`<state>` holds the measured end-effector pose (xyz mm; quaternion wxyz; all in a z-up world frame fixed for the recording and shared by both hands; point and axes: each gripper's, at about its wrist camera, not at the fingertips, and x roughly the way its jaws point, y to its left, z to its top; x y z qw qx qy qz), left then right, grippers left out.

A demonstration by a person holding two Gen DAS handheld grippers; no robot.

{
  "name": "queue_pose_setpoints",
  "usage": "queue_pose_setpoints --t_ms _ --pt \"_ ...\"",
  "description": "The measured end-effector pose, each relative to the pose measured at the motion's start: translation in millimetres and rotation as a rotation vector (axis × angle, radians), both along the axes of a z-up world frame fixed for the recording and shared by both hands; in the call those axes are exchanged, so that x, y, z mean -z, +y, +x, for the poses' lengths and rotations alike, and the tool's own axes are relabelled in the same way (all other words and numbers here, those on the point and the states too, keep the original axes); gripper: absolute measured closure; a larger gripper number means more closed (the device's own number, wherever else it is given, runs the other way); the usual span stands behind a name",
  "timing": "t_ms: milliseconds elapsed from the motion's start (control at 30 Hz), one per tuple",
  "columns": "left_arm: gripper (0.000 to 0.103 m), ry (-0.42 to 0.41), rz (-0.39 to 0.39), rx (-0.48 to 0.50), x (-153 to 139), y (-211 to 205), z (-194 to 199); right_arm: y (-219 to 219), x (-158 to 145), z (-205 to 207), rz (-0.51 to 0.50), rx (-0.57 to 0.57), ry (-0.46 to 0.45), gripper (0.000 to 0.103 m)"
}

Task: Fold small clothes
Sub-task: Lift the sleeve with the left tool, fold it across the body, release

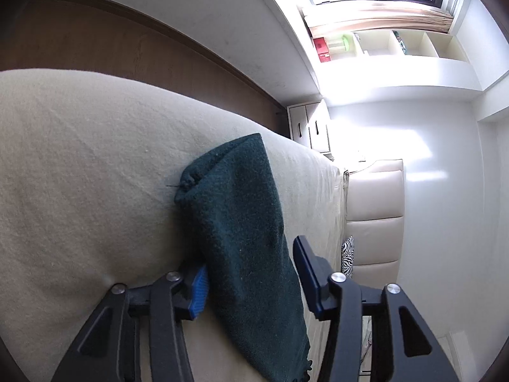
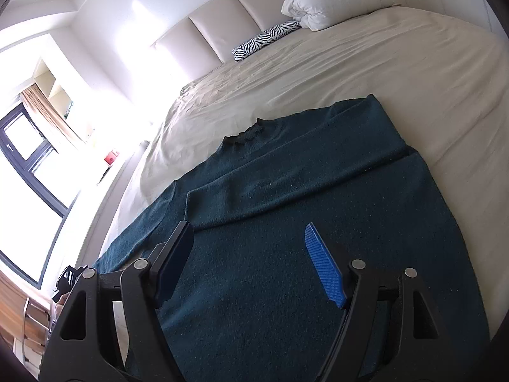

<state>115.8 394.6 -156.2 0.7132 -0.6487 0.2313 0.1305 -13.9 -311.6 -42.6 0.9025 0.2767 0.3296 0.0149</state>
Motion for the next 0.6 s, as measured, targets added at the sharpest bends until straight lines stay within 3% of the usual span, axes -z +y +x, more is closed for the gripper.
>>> queue_pose_setpoints --t_ms 33,133,333,467,600 --pt "0.097 0.033 0.008 -0.003 1.8 0.5 0.3 -2.6 1.5 -2.4 0.004 0.003 0.001 0.031" --pt "0.095 0.059 0.033 -0.028 1.8 -2.7 -4.8 -13.6 8.4 -9.8 0.027 0.021 0.003 0.031" --pt "0.095 0.101 0.215 0.047 -34.7 -37.8 14.7 -40.6 27.6 -19.3 0.075 0.061 0.027 0.032" --pt "0.095 0.092 0.396 0.166 -77.6 -80.1 42.7 -58.4 38.7 -24.9 0.111 0.088 0.030 0.032" --pt "0.096 0.073 0.608 0.334 -118.1 -151.7 76.3 -72.4 47.5 -31.1 0.137 0.105 0.028 0.032"
